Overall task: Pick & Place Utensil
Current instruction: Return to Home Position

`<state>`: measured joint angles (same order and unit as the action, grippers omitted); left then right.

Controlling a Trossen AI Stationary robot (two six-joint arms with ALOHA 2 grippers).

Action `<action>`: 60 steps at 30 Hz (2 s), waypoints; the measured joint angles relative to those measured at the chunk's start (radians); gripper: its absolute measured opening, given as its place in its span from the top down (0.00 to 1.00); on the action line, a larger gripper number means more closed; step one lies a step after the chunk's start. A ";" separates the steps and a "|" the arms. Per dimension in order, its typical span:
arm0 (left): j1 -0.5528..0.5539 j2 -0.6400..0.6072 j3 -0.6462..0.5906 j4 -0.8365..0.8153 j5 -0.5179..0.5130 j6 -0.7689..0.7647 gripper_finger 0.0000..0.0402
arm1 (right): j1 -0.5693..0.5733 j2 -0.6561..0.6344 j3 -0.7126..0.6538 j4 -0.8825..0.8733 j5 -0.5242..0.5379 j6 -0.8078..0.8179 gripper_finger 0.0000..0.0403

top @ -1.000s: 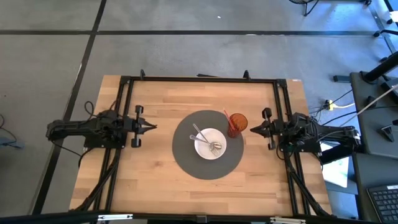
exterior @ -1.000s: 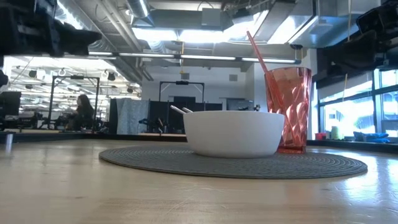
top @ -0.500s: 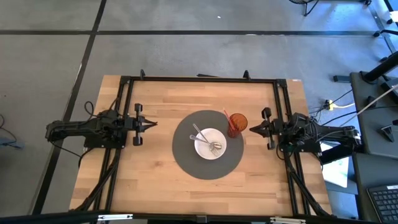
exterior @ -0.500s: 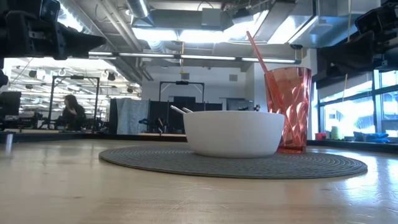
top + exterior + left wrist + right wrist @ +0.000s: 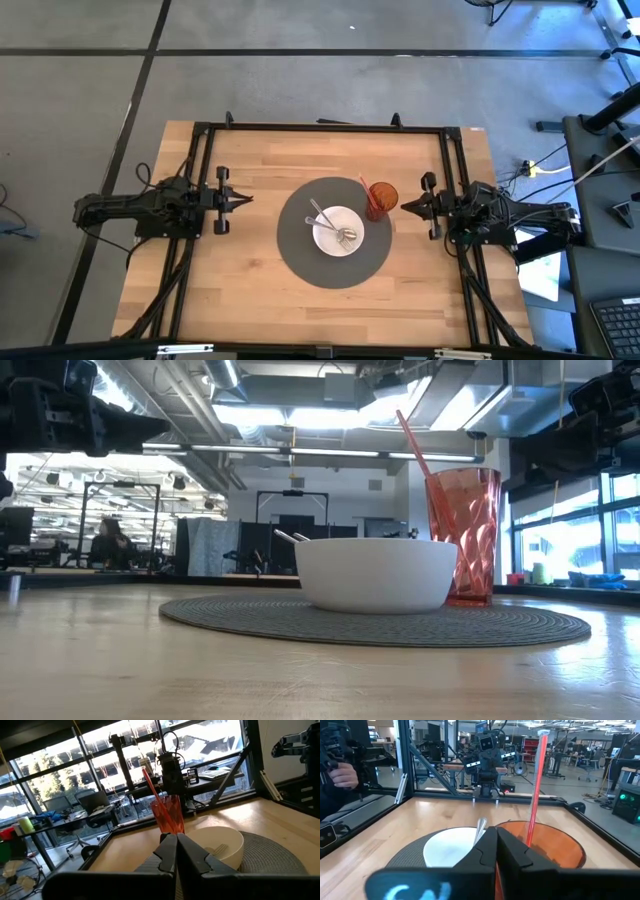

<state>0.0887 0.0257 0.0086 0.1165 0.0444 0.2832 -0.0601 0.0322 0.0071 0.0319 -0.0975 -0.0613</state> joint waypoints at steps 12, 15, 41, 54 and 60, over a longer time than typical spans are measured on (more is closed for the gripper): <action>0.000 0.000 0.000 0.000 -0.001 0.000 0.99 | 0.000 0.000 0.000 0.000 0.000 0.005 0.99; 0.000 0.000 0.000 0.000 -0.001 0.000 0.99 | 0.000 0.000 0.000 0.000 0.000 0.005 0.99; 0.000 0.000 0.000 0.006 -0.002 0.000 0.98 | 0.000 0.000 0.000 0.000 0.000 0.005 0.95; 0.000 0.000 0.000 0.006 -0.002 0.000 0.98 | 0.000 0.000 0.000 0.000 0.000 0.005 0.95; 0.000 0.000 0.000 0.006 -0.002 0.000 0.98 | 0.000 0.000 0.000 0.000 0.000 0.005 0.95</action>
<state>0.0890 0.0261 0.0085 0.1226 0.0425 0.2832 -0.0601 0.0324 0.0071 0.0317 -0.0977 -0.0566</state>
